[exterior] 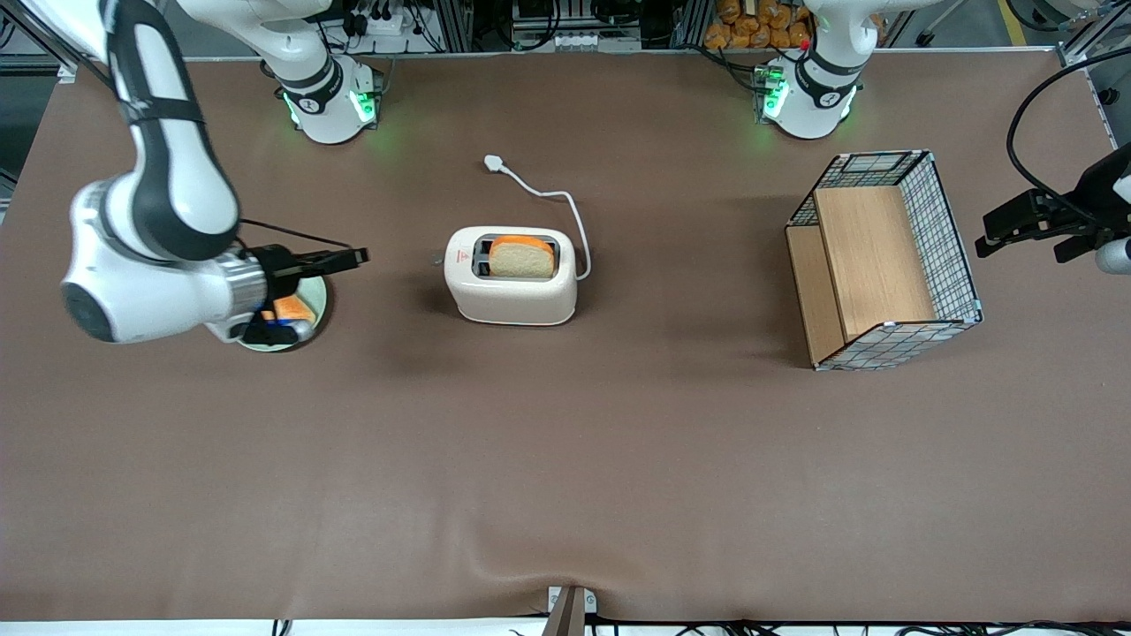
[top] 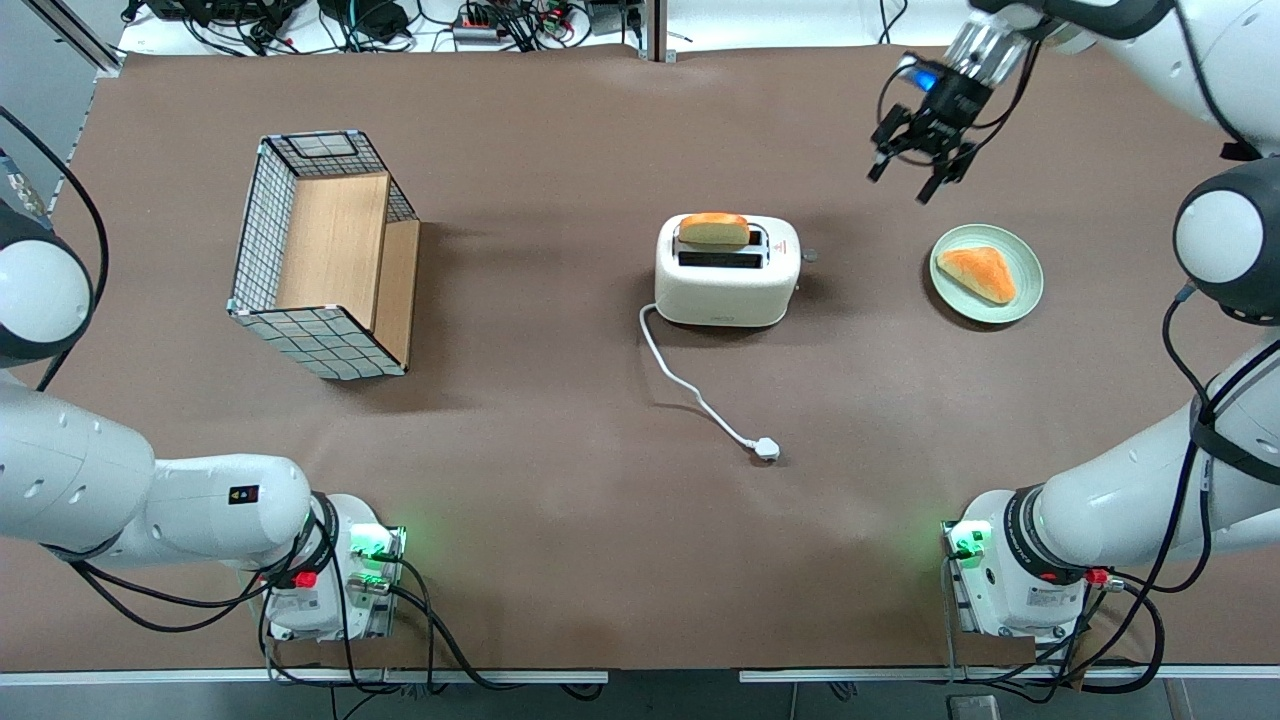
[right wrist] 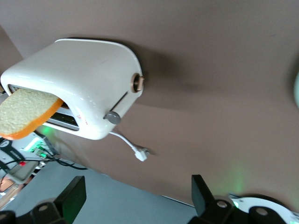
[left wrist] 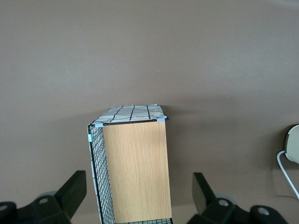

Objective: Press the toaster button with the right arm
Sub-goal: 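Move the right gripper over the plate toward the toaster's side lever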

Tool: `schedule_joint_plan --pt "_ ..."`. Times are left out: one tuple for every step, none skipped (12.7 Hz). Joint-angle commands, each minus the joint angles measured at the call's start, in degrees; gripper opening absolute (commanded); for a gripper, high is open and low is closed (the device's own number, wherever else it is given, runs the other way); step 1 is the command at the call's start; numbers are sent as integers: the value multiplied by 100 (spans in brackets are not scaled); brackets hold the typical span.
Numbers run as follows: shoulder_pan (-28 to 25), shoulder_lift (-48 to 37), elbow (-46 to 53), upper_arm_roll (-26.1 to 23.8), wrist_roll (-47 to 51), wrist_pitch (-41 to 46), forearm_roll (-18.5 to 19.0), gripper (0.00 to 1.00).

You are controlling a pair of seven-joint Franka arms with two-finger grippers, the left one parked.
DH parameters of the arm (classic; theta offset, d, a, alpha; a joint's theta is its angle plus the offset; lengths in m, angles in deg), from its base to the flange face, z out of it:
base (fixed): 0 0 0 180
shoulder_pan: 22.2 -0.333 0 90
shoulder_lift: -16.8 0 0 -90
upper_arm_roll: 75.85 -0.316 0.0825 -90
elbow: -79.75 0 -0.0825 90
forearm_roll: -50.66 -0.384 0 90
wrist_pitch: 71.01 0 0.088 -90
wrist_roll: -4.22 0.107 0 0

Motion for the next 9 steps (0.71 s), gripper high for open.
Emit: schedule_joint_plan --pt "-184 -14 -499 26 -67 -449 -354 100" --pt "-315 65 -543 26 -67 -485 -433 100" --pt "-395 100 -553 26 -67 -494 -538 100" --pt "-448 153 -553 26 -59 -555 -626 100" --pt "-466 206 -553 18 -67 -695 -653 90" --pt "-501 258 -544 17 -59 -775 -671 70" --pt "-597 268 -544 17 -67 -845 -811 53" --pt "-615 268 -544 17 -59 -881 -942 37" --pt "-659 268 -544 17 -58 -942 -1031 24"
